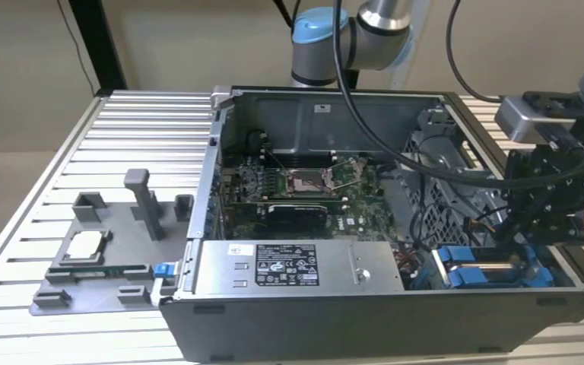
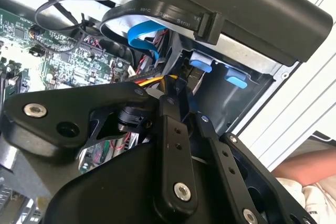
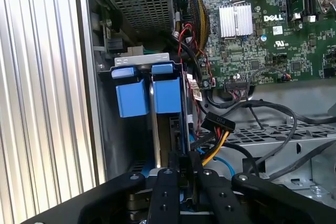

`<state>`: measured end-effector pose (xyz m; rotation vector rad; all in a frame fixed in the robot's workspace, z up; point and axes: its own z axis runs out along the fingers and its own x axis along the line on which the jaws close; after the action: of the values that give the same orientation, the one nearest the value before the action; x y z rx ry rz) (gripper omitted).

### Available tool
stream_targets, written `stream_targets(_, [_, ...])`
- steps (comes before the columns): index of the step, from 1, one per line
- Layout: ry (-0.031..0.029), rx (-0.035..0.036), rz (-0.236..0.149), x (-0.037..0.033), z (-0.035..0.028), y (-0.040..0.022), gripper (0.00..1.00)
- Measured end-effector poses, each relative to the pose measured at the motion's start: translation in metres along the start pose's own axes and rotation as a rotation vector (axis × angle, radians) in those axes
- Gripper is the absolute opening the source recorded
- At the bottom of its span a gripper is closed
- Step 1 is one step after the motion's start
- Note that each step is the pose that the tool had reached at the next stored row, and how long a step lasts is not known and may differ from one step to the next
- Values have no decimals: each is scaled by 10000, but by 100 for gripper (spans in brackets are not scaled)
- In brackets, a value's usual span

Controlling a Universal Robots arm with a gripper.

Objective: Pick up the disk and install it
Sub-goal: 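Insert the first disk wire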

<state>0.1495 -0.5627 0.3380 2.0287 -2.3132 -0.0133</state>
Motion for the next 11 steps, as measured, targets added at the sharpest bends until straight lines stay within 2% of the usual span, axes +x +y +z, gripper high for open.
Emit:
stream_targets(6, [6,1,6,-1,7,-2,0])
stream_targets(11, [-45,-6,4,-1,6,-2,0])
